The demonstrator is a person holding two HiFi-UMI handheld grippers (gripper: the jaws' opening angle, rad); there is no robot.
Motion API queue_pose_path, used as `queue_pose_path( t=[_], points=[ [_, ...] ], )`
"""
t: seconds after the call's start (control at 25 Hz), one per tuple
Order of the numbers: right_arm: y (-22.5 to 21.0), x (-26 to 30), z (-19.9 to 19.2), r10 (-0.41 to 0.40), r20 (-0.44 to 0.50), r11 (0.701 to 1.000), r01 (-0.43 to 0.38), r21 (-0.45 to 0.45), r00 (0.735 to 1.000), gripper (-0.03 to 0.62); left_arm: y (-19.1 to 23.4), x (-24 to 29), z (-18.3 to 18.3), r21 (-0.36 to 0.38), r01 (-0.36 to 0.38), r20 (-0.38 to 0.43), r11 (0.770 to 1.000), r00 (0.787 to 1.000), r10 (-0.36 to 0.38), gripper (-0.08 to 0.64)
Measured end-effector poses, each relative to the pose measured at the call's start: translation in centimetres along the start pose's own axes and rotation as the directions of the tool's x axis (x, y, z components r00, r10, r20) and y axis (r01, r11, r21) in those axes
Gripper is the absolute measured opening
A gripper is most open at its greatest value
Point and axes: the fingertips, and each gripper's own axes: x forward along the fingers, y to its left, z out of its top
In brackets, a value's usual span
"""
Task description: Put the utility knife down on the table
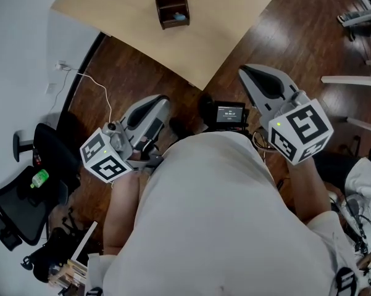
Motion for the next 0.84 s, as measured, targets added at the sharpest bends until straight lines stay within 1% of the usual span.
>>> queue_pose_path(
  t=[0.4, 0.56, 0.84],
  points=[
    [0.2, 0.5, -0.2, -0.009, 0.006, 1.0, 0.009, -0.001, 1.0, 0.0, -0.2, -0.1, -0.6, -0.001, 0.011, -0.018, 1.0, 1.0, -0.011, 0.003],
    [0.4, 0.1, -0.1, -0.012, 0.006, 1.0, 0.012, -0.001, 1.0, 0.002, -0.9, -0.3, -0.8, -0.003, 0.012, -0.025, 1.0, 1.0, -0.012, 0.003],
    [-0.8, 1.2, -0.2, -0.009, -0.003, 1.0, 0.009, -0.009, 1.0, 0.0, -0.2, 0.5, -1.1, -0.001, 0.013, -0.048, 1.0, 0.999, -0.013, 0.003]
  ],
)
